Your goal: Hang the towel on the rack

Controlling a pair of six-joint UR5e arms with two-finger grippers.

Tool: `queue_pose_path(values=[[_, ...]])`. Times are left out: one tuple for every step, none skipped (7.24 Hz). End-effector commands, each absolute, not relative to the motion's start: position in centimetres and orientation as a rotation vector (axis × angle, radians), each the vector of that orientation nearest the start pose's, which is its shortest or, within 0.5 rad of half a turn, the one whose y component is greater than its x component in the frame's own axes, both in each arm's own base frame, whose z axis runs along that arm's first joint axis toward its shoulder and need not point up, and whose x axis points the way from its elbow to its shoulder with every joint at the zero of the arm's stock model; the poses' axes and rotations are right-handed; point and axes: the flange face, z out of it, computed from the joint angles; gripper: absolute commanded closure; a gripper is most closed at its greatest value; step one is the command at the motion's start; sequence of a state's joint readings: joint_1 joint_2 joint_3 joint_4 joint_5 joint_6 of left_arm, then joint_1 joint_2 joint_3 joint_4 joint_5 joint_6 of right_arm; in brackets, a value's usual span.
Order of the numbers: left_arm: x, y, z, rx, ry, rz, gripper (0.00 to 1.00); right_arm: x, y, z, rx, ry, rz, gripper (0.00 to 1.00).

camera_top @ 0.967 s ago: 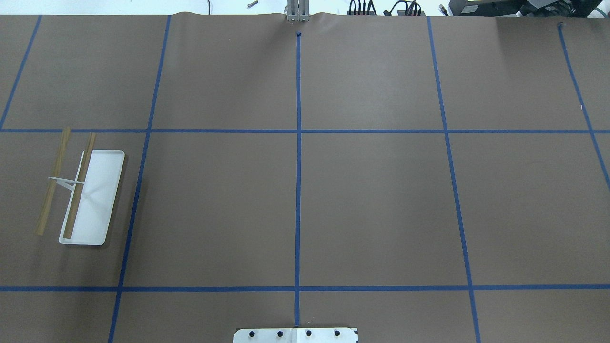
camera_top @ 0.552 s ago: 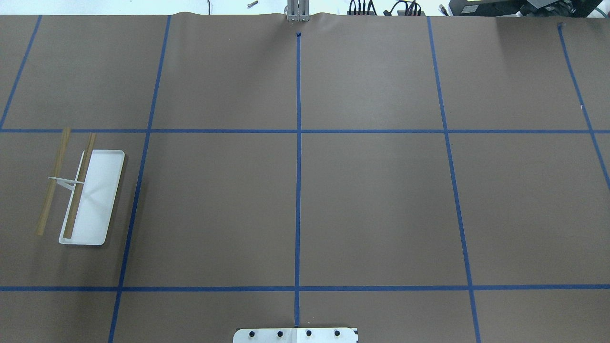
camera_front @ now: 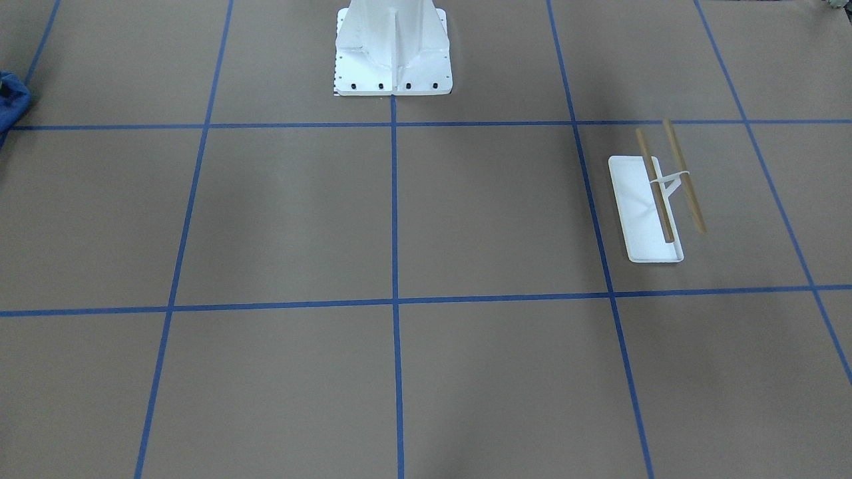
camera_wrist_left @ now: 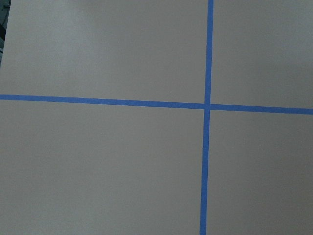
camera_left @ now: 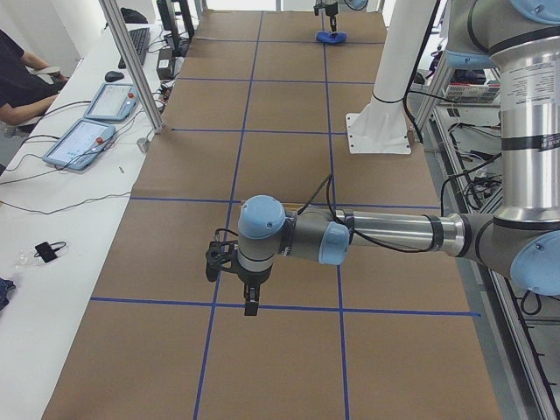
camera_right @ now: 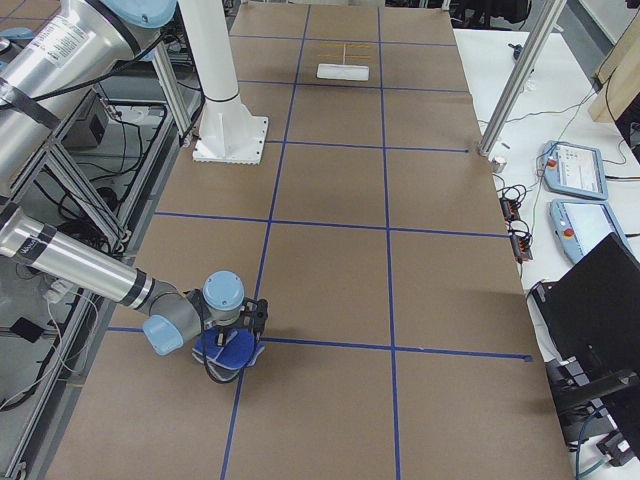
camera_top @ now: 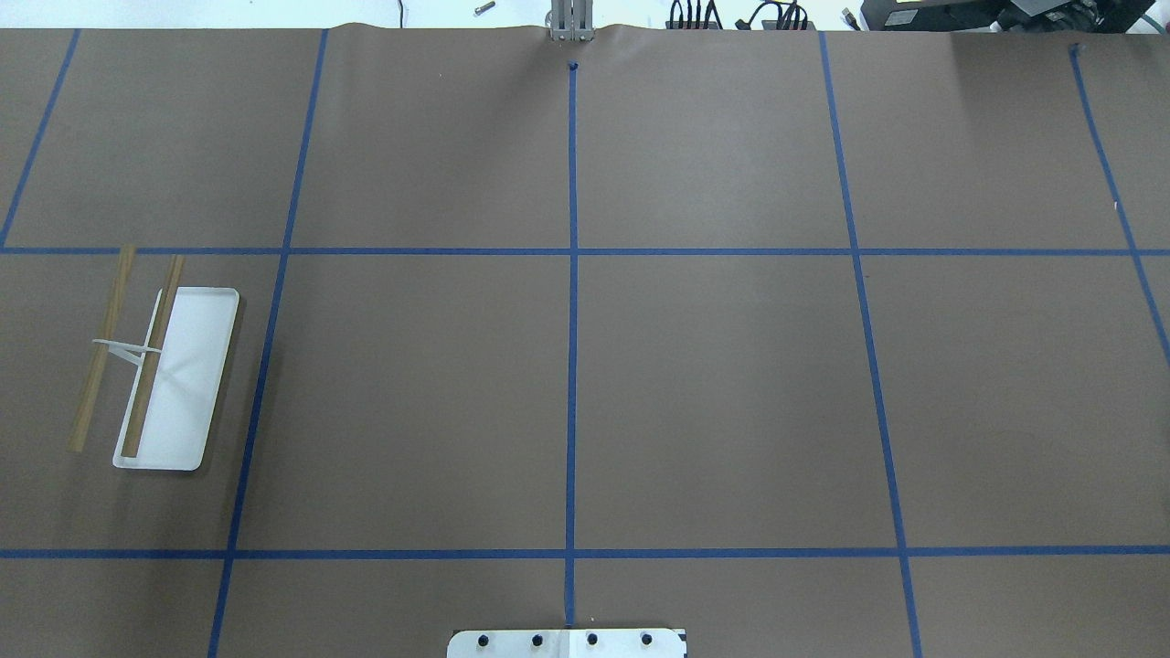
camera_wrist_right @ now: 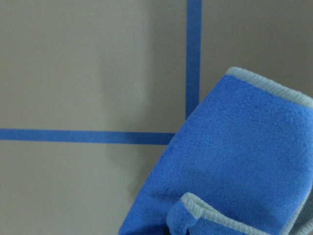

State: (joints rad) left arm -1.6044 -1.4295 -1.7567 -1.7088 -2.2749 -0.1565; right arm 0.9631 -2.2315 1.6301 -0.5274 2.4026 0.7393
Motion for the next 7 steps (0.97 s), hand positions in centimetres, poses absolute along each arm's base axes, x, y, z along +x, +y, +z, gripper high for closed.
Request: queue_pose_path(values=[[-8.3,-44.3,62.0,0.135,0.712,-0.114,0.00,-5.0,-21.0,69.8,-0.072,-0.977,-0.021,1.00],[-8.4,-44.5,61.9,0.139,0.712,-0.115,0.00,-4.4,-22.5,67.6,-0.016,-1.020,0.005,1.00],[-8.3,-44.6,61.8,0.139,0.712,-0.114,0.00,-4.0,-24.2,66.4,0.022,-1.059,0.025,1.00],[-8.3,-44.7,61.7,0.143,0.714,-0.112,0.00,-3.9,-26.3,65.0,0.074,-1.081,0.034,1.00],[-8.3,-44.8,61.5,0.147,0.714,-0.110,0.00,-3.8,-28.7,62.7,0.110,-1.087,0.054,1.00],[-8.3,-44.8,61.5,0.146,0.714,-0.110,0.00,-3.4,-31.9,59.4,0.148,-1.112,0.070,1.00],[-8.3,-44.8,61.5,0.145,0.714,-0.112,0.00,-2.7,-34.5,56.1,0.183,-1.154,0.072,1.00]])
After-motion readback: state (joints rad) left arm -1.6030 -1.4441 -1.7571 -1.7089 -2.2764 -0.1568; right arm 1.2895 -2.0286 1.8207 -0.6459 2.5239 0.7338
